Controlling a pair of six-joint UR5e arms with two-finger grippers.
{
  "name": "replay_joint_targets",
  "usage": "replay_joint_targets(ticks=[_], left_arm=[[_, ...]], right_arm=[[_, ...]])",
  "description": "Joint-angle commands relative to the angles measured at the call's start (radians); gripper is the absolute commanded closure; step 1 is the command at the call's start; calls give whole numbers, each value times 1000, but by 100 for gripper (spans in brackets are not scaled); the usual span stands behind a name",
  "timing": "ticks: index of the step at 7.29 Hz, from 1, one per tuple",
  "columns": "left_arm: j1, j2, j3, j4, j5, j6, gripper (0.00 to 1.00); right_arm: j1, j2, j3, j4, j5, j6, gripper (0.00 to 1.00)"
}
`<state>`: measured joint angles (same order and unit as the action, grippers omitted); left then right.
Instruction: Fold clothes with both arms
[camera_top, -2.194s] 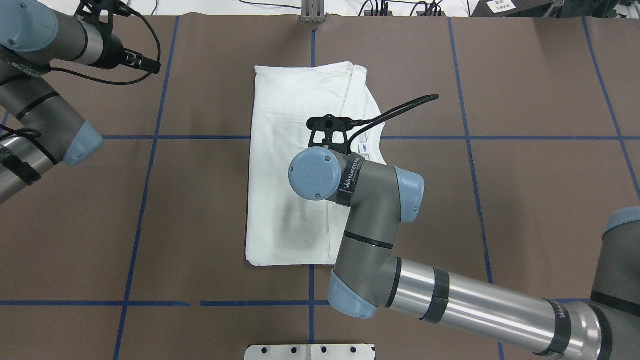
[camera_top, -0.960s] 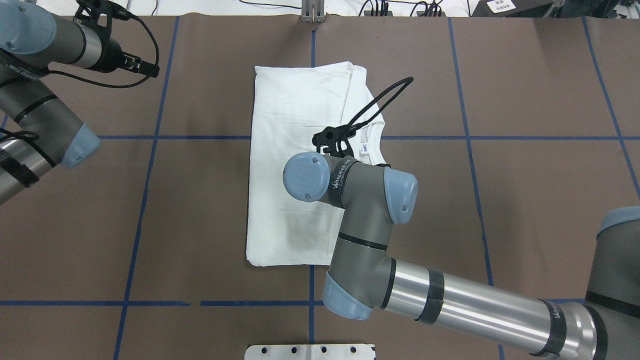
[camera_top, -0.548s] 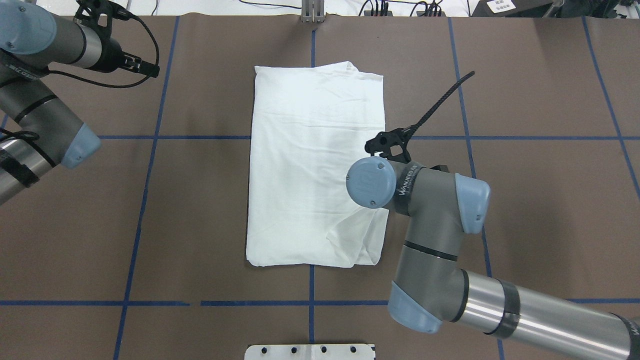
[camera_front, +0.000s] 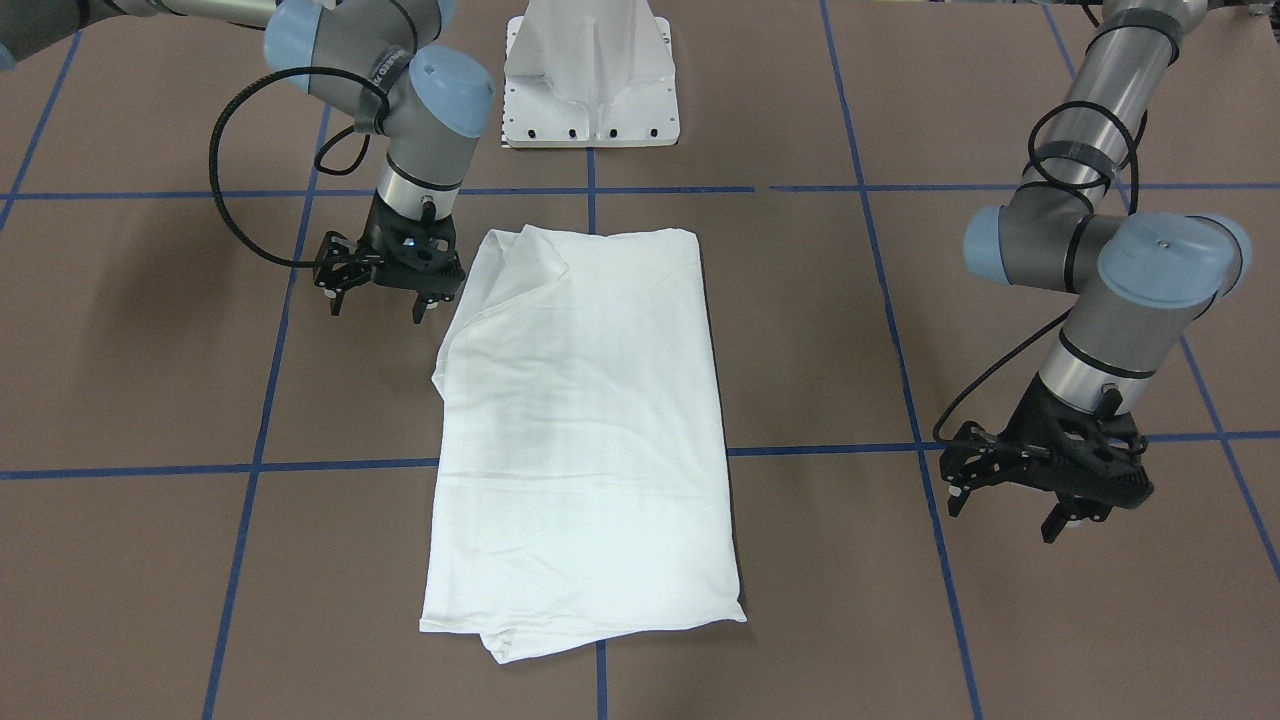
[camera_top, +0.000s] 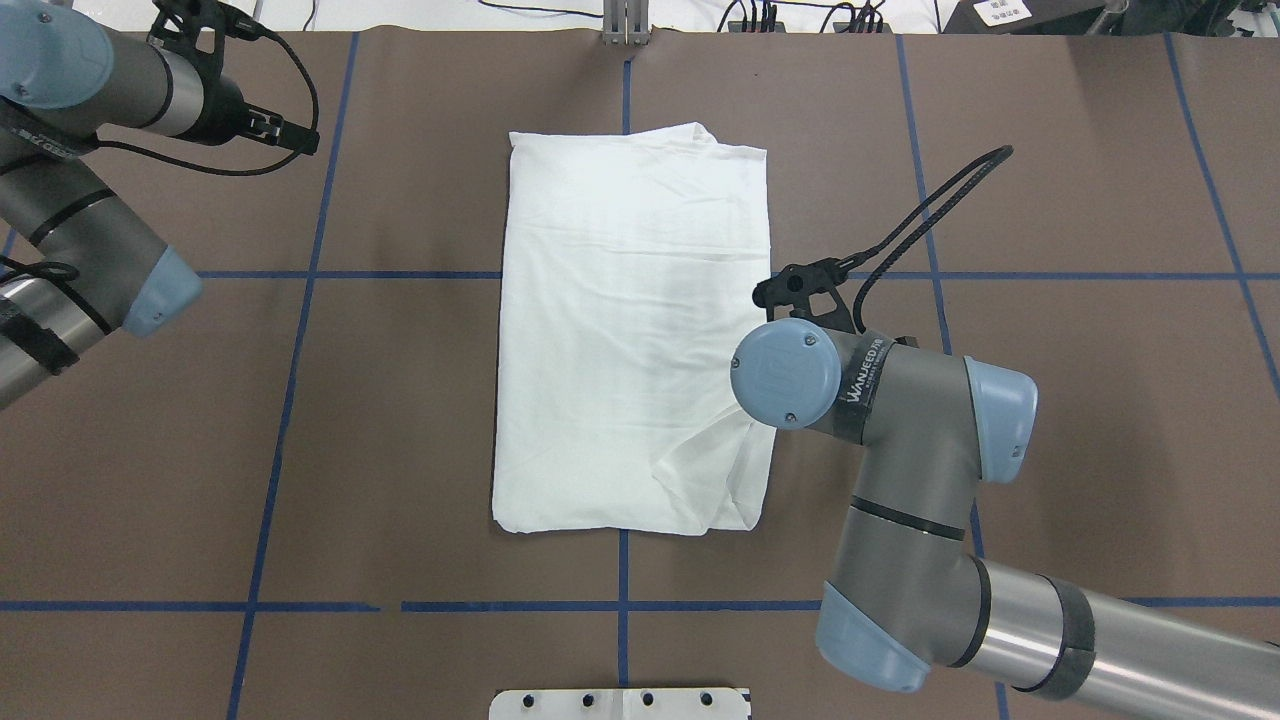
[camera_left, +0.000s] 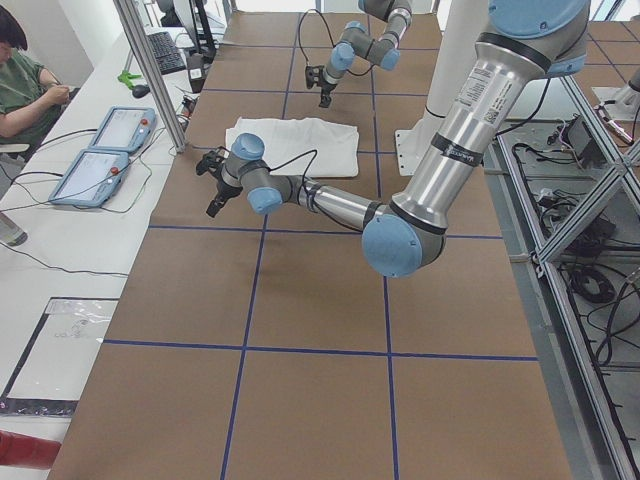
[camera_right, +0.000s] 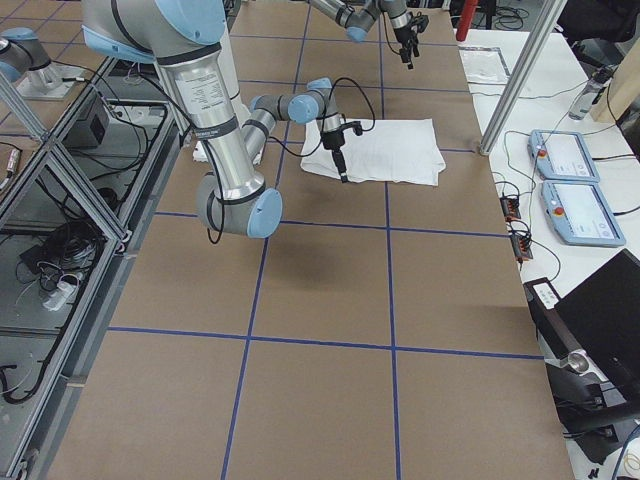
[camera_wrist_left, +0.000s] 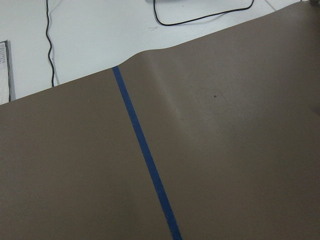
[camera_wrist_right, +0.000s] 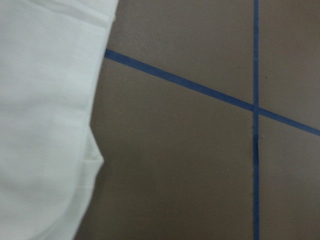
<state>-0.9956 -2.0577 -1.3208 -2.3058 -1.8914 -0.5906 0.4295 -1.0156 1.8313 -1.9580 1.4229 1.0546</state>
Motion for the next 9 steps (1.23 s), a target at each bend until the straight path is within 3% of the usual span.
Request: replay_joint_targets(ticks=[1,5,9], left_arm=[[0,1,0,-1,0,0,0],[-2,17,-34,2,-2,0,0],[-2,19,-37,2,-2,0,0]], right_arm=[[-61,92,-6,59,42,167,0],[-136,228,-203,103,33,277,0],[-173,221,-210,27,30,277,0]])
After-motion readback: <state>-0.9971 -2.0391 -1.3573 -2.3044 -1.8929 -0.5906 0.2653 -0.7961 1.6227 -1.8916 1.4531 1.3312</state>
